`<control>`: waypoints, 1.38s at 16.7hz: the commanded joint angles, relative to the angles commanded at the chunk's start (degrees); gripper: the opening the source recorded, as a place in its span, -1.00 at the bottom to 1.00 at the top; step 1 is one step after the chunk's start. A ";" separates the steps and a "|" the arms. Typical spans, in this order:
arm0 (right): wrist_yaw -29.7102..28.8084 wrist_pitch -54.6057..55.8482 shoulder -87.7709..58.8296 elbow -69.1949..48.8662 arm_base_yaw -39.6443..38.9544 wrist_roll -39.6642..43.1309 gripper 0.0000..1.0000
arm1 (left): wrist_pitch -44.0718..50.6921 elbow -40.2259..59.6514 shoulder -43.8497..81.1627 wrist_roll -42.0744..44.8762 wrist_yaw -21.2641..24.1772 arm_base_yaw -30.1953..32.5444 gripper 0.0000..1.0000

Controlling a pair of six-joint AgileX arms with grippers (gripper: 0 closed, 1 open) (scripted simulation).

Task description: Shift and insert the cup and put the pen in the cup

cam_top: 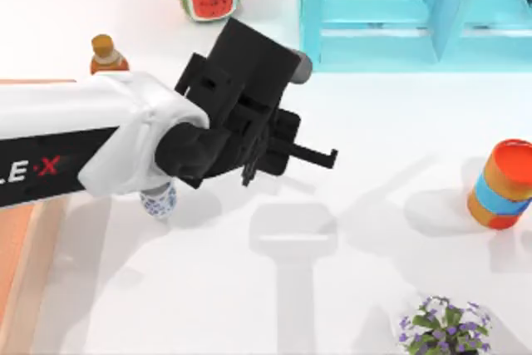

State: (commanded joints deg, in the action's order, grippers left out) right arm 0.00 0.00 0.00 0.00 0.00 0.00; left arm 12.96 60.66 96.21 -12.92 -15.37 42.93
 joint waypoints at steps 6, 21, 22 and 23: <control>0.00 0.00 0.00 0.00 0.00 0.00 1.00 | -35.14 -25.50 -14.16 8.90 -4.92 -2.23 -1.00; 0.00 0.00 0.00 0.00 0.00 0.00 1.00 | -79.68 -54.24 -31.87 17.72 -10.90 -3.83 -1.00; 0.00 0.00 0.00 0.00 0.00 0.00 1.00 | -79.68 -54.24 -31.87 17.72 -10.90 -3.83 -1.00; 0.00 0.00 0.00 0.00 0.00 0.00 1.00 | -79.55 -54.10 -31.61 17.76 -10.91 -3.68 -1.00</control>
State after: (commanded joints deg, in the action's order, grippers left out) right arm 0.00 0.00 0.00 0.00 0.00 0.00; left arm -66.59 6.56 64.60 4.85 -26.29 39.25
